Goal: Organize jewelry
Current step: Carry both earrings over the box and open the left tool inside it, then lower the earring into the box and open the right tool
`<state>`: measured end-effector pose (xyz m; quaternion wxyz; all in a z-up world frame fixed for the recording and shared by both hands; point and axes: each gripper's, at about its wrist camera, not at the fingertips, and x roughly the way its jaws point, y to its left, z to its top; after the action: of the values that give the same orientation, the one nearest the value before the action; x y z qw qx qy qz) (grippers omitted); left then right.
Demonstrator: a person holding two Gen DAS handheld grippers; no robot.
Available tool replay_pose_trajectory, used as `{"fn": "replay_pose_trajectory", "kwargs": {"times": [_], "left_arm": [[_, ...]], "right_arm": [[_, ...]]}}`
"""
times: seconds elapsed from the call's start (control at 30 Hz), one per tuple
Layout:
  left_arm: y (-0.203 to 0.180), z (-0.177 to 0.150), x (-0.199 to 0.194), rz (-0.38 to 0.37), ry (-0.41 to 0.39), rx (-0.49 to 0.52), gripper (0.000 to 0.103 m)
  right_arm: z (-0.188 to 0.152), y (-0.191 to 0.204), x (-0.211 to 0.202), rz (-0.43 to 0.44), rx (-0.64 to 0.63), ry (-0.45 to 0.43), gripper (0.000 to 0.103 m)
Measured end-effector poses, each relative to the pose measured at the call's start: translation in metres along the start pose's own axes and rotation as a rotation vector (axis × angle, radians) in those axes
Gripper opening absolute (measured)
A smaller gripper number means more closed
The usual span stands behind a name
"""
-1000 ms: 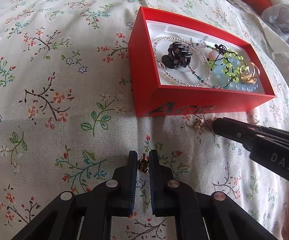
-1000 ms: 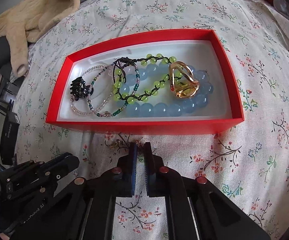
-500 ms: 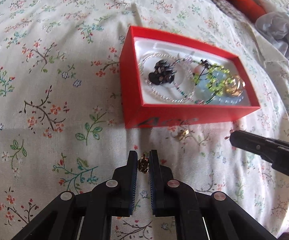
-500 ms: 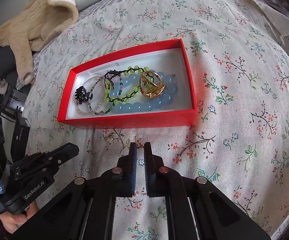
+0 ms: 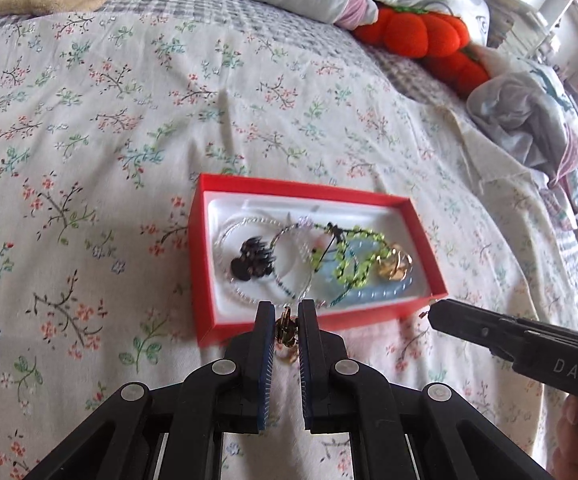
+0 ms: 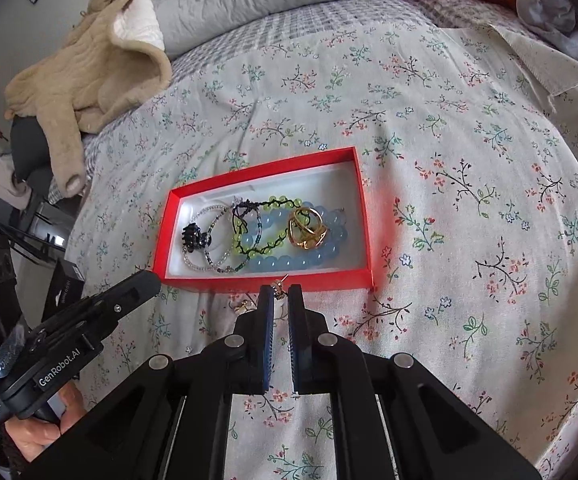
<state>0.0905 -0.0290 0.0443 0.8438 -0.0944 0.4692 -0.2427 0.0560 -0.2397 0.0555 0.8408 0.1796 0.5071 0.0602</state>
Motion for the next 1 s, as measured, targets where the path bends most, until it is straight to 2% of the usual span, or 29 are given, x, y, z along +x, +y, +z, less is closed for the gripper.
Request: {"fn": "replay_pose_trajectory", "kwargs": {"times": [0.27,0.57,0.77,0.9,1.0], "left_arm": [[-0.008,0.012,0.022,-0.022,-0.03,-0.049,0.006],[-0.011,0.017,0.04,-0.018,-0.016,-0.084,0.006],[-0.011,0.015,0.027,-0.013,-0.023,-0.081,0.008],[-0.01,0.012,0.017,0.009,-0.025,-0.07,0.017],[-0.007,0.008,0.012,0.024,-0.019,-0.059,0.018]], "right_arm": [[0.011,-0.008,0.0,0.002,0.051,-0.034,0.007],[0.015,-0.014,0.011,-0.006,0.064,-0.012,0.007],[0.019,-0.009,0.015,-0.004,0.048,-0.011,0.007],[0.021,-0.002,0.021,0.0,0.039,-0.006,0.007],[0.022,0.001,0.027,0.003,0.037,0.003,0.007]]}}
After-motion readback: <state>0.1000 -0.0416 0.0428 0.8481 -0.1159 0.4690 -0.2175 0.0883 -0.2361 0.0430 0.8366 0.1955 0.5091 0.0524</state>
